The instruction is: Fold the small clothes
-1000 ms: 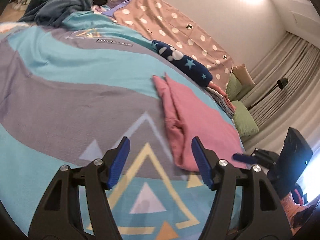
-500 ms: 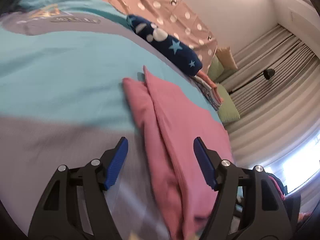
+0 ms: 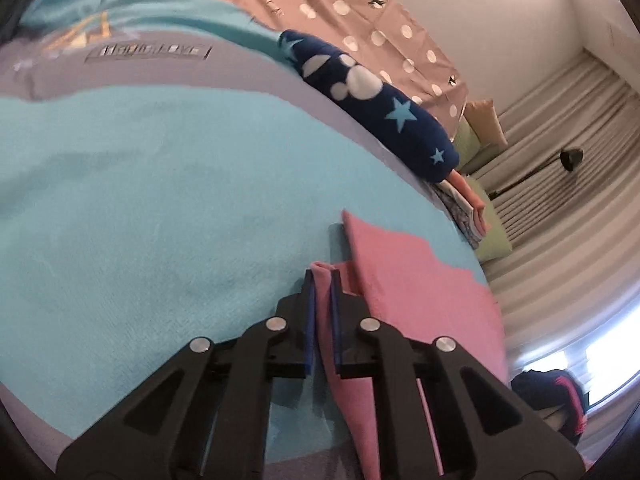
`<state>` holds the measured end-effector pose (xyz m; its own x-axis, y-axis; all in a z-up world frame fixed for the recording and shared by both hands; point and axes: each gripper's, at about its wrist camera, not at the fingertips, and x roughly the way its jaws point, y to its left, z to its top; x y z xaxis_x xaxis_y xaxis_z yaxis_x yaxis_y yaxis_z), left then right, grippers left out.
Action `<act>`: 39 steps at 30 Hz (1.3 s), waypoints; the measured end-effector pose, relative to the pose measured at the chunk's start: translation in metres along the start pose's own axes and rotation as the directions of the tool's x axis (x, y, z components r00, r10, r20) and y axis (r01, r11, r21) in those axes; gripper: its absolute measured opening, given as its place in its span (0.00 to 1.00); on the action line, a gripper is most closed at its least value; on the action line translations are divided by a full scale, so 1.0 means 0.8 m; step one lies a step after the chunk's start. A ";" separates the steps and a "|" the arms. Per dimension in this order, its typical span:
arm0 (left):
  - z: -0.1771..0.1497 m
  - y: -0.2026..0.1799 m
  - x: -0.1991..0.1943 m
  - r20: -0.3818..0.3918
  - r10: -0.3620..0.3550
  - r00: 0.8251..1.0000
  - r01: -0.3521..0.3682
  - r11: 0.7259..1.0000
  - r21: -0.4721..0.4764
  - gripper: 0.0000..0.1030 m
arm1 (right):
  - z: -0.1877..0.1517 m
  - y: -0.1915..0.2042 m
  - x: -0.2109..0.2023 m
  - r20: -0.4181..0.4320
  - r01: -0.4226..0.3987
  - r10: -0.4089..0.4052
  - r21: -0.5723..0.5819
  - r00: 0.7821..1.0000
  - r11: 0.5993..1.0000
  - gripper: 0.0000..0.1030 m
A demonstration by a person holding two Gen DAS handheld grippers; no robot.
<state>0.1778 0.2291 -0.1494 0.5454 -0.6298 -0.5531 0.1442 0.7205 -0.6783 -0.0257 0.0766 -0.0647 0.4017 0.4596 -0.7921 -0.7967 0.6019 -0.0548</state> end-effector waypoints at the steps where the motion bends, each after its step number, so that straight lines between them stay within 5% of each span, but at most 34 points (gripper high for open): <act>1: 0.000 0.001 -0.006 0.014 -0.004 1.000 0.004 1.000 -0.006 0.07 | 0.000 -0.002 -0.002 0.003 -0.012 0.012 0.018 1.000 1.000 0.04; 4: 0.003 0.000 -0.029 0.084 0.045 0.995 -0.044 0.999 -0.017 0.12 | -0.002 -0.013 -0.012 0.023 -0.051 0.049 0.088 0.999 0.995 0.10; 8: -0.014 -0.012 -0.064 0.071 0.032 0.997 -0.033 0.999 0.019 0.60 | -0.014 -0.014 -0.037 0.057 -0.018 0.011 0.117 0.998 0.993 0.31; 11: -0.031 -0.025 -0.067 0.010 0.006 1.000 -0.007 0.997 0.076 0.72 | -0.023 -0.009 -0.039 0.021 0.039 -0.041 0.105 0.999 0.994 0.33; 14: -0.050 -0.032 -0.049 -0.065 0.030 0.997 -0.023 0.994 0.103 0.75 | -0.026 -0.005 -0.032 -0.016 0.086 -0.085 0.109 0.996 0.990 0.37; 18: -0.054 -0.040 -0.041 -0.044 0.025 0.999 -0.020 0.993 0.116 0.81 | -0.024 -0.004 -0.028 -0.026 0.115 -0.112 0.145 0.993 0.983 0.38; 39: -0.026 -0.049 0.009 -0.059 -0.062 0.996 0.068 0.991 0.115 0.85 | -0.013 0.000 0.000 -0.018 0.203 -0.203 0.161 0.979 0.966 0.52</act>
<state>0.1588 0.1900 -0.1367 0.4854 -0.6892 -0.5379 0.2754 0.7044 -0.6542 -0.0303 0.0699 -0.0706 0.5469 0.3158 -0.7754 -0.6150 0.7799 -0.1162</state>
